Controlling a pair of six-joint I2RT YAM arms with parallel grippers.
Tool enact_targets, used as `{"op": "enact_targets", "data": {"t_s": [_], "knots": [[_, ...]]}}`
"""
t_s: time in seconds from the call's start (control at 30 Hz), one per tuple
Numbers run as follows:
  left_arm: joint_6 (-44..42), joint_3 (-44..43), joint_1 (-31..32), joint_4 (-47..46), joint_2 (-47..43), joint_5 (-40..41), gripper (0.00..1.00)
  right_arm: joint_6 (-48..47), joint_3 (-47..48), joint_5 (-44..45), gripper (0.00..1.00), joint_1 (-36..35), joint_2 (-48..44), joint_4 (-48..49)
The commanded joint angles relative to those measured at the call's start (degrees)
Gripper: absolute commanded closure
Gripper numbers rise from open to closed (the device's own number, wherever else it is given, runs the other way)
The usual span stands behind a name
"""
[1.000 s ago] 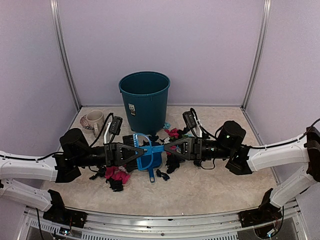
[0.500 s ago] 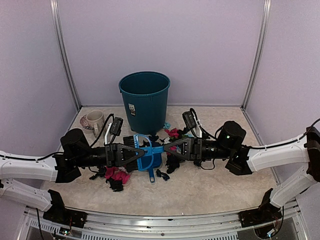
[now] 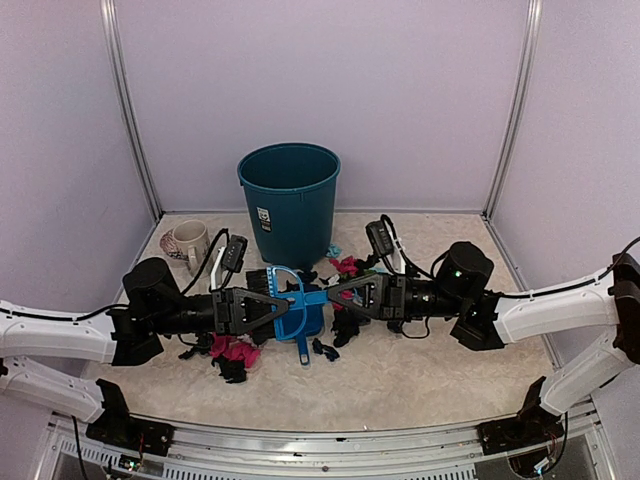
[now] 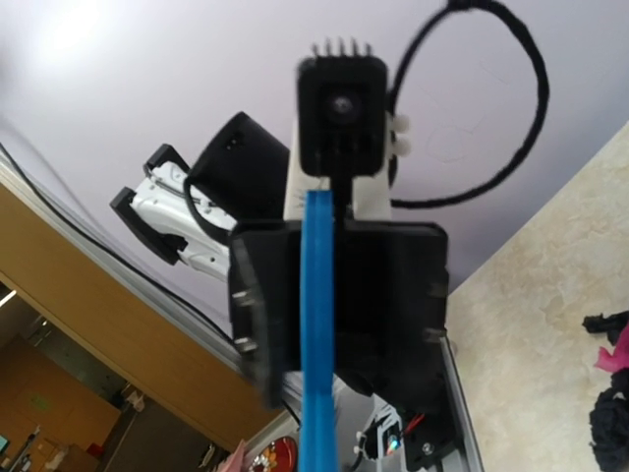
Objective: Sweep away the paper scraps from the table
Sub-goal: Pass from the left arm to the right
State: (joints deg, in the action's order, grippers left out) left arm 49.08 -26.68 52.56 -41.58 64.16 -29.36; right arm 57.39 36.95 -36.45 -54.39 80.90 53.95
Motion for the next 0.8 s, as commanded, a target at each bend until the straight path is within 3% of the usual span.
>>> {"op": "enact_targets", "data": {"t_s": [0.0,0.17,0.3,0.5,0.67,0.77], "knots": [[-0.5,0.1,0.2,0.7,-0.1,1.8,0.31,-0.2,-0.7,0.7,1.00,-0.7,-1.6,1.8],[-1.5,0.0,0.0,6.9,-1.9,7.1,0.14,-5.0,-1.2,7.2,1.00,-0.5,-7.5,-9.7],[-2.9,-0.3,0.2,13.5,-3.0,11.7,0.09,-11.9,0.1,19.5,1.00,0.2,-15.8,-29.0],[-3.9,-3.9,4.2,28.7,-2.4,25.6,0.07,-17.9,3.4,40.7,1.00,1.4,-24.7,-56.0],[-2.3,-11.3,8.0,42.6,3.9,34.5,0.07,-20.4,3.8,51.5,1.00,1.8,-28.7,-65.0],[0.5,-13.4,8.6,45.7,7.9,34.9,0.08,-21.1,3.4,54.3,1.00,2.1,-30.2,-67.4]]}}
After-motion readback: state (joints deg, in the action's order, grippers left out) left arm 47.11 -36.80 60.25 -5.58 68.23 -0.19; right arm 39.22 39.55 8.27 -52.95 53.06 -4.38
